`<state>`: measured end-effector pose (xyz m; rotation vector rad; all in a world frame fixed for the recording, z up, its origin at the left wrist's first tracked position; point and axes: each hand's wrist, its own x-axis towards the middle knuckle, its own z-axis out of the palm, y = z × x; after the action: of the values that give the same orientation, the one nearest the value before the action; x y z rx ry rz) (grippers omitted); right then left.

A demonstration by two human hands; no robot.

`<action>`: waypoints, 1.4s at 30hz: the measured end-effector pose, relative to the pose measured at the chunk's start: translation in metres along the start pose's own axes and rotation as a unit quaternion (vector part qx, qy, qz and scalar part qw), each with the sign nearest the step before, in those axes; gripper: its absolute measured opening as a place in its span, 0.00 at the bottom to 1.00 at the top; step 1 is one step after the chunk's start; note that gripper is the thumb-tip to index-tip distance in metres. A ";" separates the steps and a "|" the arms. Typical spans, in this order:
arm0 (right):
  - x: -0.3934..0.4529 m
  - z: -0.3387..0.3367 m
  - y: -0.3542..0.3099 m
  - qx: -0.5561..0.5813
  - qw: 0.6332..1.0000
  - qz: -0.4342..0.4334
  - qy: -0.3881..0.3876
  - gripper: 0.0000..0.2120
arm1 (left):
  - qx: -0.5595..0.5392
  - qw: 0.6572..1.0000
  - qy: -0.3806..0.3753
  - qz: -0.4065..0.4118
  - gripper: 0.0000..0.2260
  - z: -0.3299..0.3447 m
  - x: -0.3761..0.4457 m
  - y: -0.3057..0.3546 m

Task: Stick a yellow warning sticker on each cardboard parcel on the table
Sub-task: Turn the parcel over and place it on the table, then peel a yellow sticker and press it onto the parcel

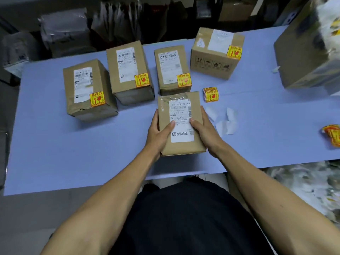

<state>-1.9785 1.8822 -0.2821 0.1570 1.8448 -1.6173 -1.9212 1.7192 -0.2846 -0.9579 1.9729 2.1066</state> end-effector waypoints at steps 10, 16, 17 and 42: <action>0.021 -0.025 0.004 -0.032 0.998 0.011 -0.049 0.33 | 0.032 0.999 0.028 0.001 0.30 0.022 0.008 -0.008; 0.039 -0.050 -0.005 -0.153 0.982 -0.034 0.107 0.21 | 0.294 0.944 0.081 0.130 0.40 0.028 0.019 0.017; 0.046 -0.057 -0.008 -0.200 0.968 -0.047 0.148 0.20 | 0.378 0.904 0.068 0.189 0.38 0.033 0.022 0.023; 0.116 -0.104 -0.024 -0.560 0.797 -0.190 0.121 0.14 | 0.630 0.739 -0.010 0.238 0.30 0.057 0.045 0.013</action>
<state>-2.1214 1.9337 -0.3250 -0.5903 2.8500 -0.4567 -1.9850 1.7552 -0.2981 -0.1185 2.9637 0.3543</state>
